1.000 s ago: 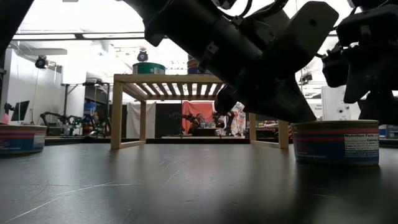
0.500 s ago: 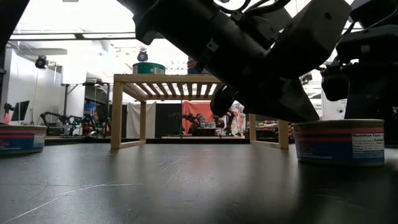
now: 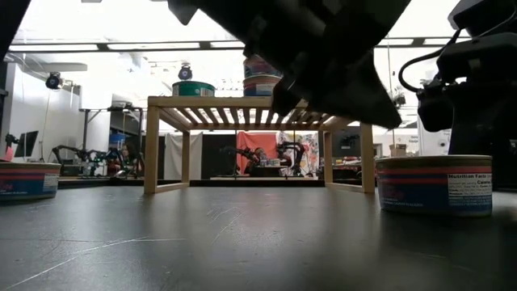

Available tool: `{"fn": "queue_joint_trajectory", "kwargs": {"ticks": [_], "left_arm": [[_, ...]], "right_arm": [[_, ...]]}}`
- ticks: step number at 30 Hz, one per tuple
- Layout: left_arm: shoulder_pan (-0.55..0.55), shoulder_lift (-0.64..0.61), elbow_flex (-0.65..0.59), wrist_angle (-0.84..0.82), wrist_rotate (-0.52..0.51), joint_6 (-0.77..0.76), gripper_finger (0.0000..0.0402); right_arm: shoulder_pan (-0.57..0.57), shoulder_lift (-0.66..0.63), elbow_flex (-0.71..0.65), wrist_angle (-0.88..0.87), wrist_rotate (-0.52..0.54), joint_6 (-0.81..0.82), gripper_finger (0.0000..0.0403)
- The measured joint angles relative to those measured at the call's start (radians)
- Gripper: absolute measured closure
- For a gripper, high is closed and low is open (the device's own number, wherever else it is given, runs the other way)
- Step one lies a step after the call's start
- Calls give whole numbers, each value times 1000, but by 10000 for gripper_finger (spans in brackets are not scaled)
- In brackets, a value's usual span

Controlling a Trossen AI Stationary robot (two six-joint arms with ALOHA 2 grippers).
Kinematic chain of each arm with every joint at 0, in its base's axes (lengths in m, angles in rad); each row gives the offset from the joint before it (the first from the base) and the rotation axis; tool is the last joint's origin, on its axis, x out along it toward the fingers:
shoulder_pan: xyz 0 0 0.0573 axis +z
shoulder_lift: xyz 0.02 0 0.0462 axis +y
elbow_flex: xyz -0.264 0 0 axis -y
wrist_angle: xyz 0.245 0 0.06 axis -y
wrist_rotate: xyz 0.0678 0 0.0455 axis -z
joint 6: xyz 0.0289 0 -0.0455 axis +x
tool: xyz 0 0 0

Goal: Stack canned seafood by type on shelf
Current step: Stack the blue pink tuna can on top of the blue pink tuna can on the shelf

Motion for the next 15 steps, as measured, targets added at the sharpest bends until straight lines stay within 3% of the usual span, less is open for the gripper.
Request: {"fn": "queue_joint_trajectory", "kwargs": {"ticks": [15], "left_arm": [[-15,38,0,-83,35,-85,401]], "right_arm": [[0,0,1,58,-19,26,132]]}}
